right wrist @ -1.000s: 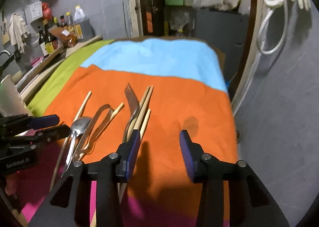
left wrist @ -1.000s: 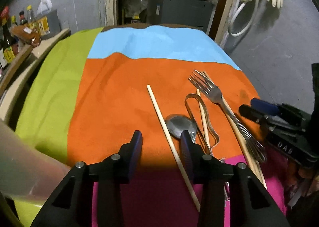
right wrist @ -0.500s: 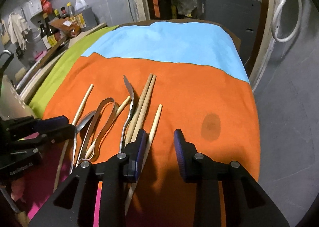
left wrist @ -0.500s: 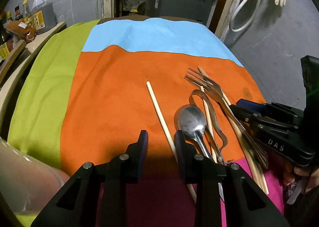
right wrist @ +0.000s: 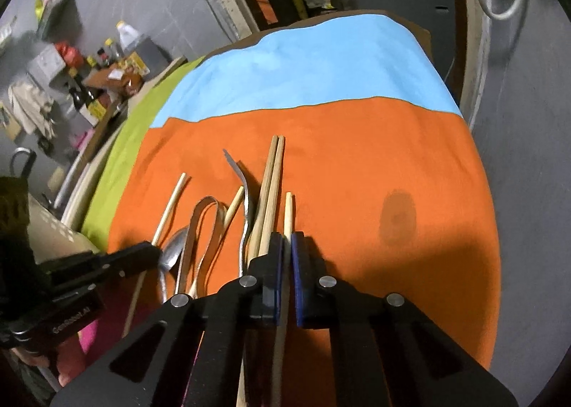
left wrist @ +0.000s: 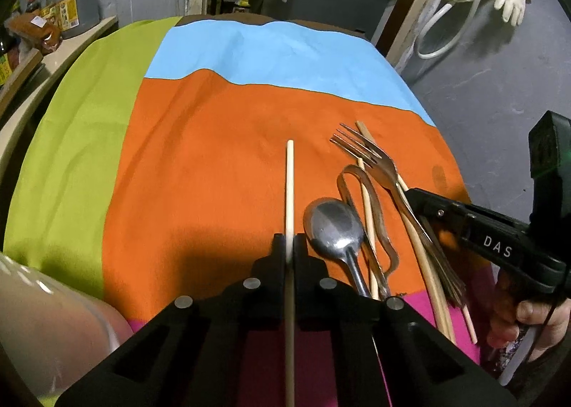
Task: Organize utensils
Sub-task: 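Grasp another chopstick with the left gripper while the right gripper grasps a chopstick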
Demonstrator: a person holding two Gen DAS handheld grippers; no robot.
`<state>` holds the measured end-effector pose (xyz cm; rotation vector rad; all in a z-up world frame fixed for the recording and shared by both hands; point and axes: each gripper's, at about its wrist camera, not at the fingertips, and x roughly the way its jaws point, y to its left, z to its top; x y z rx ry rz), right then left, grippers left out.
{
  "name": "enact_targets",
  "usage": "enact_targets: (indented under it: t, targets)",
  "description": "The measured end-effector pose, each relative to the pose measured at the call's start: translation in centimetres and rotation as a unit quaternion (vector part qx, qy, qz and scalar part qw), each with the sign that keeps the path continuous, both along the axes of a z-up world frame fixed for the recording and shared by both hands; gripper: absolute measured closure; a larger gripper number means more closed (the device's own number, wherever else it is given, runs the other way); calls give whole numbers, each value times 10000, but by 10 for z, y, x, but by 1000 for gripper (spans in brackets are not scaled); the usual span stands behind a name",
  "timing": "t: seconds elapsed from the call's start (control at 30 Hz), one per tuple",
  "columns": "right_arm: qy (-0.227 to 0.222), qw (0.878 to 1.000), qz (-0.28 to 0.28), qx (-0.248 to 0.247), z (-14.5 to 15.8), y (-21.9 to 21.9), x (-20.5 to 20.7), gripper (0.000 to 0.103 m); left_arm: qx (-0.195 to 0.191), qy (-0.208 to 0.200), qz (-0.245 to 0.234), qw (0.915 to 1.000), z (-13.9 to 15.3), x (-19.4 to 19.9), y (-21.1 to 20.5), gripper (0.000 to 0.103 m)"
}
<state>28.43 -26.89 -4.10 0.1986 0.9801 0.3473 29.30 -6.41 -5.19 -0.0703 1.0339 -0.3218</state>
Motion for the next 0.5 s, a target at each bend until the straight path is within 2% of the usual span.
enact_targets:
  t: [0.13,0.23,0.37,0.5]
  targets:
    - [-148,9998,-95,129,5,-4,-14,100,-97,-103,-55,9999,5,-12,-1,101]
    - [-368,9992,-111,137,14,-5,-25,100,-142,-400,-63,9991,13,-27,-2,101]
    - [-845,9958,-151,311,29,-7,-47,100,-299,-744,-116,9967,25,-42,-3,101]
    - [-1554,9868,-164,415,46,-4,-75,100,-473,-1339,-42,9899,43,-59,-1,101]
